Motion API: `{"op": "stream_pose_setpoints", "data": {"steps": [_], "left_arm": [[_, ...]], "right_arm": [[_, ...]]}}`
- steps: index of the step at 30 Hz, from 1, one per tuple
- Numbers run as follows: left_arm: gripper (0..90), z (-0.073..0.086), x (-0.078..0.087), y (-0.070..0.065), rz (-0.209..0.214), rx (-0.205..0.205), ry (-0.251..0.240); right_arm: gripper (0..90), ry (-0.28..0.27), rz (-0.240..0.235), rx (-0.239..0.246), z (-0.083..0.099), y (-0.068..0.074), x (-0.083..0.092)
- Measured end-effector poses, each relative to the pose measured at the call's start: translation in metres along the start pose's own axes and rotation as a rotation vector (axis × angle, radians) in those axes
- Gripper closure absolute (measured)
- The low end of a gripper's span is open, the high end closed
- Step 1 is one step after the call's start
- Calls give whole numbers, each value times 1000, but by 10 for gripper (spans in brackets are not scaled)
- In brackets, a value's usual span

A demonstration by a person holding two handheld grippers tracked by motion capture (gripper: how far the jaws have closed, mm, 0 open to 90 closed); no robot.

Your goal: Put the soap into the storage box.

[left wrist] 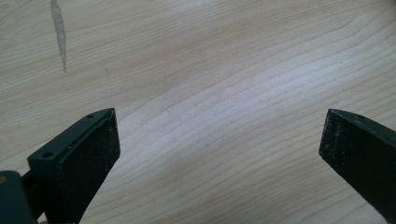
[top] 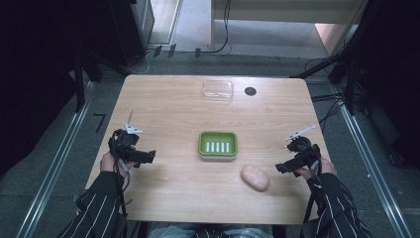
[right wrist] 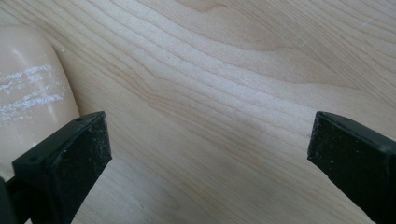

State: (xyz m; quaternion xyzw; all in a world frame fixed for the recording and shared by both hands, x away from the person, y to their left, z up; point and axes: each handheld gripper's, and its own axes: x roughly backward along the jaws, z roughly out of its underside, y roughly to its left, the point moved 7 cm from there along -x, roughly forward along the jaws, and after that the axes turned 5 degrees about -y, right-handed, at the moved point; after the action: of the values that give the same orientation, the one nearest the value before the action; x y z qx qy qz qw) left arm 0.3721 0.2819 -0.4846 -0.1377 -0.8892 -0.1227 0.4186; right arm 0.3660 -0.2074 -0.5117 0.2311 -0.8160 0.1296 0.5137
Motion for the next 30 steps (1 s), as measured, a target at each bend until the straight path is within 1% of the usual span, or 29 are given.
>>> {"op": "stream_pose_setpoints", "data": {"steps": [4,5,8,10,12,16,17,19,21,22,23,26,27,29,30], "left_arm": [[0,1,1,0,-3,0,0],[0,2,1,1,-1,-1,5],[0,2,0,1,3,0,6],[0,3,1,1,6,-2,10],[0,4,1,1,3,9,7],[0,6,4,3,-4,14,8],[0,6,4,3,-6,12,10],[0,7,3,3,-6,9,16],[0,8,3,4,-7,3,19],[0,8,3,4,-5,4,19],[0,8,2,4,-5,3,16],[0,10,2,4,4,-2,18],[0,10,3,4,5,-5,19],[0,10,4,5,8,-4,11],[0,10,5,5,9,-4,11]], "right_arm": [[0,9,-3,7,-1,2,-1],[0,9,-1,20,-1,2,-1],[0,7,5,17,-3,5,0],[0,3,3,26,-4,6,0],[0,3,3,30,-5,8,0],[0,-5,-22,36,-9,13,0],[0,-2,-28,38,-10,14,1],[0,-19,-38,50,-13,16,0],[0,-20,-47,55,-15,18,0],[0,-15,-56,70,-17,20,-1],[0,-15,-56,70,-17,20,-1],[0,-4,-82,82,-17,25,-2],[0,-9,-90,86,-17,26,-1],[0,-33,-96,78,-19,28,2],[0,-48,-110,80,-19,31,4]]}}
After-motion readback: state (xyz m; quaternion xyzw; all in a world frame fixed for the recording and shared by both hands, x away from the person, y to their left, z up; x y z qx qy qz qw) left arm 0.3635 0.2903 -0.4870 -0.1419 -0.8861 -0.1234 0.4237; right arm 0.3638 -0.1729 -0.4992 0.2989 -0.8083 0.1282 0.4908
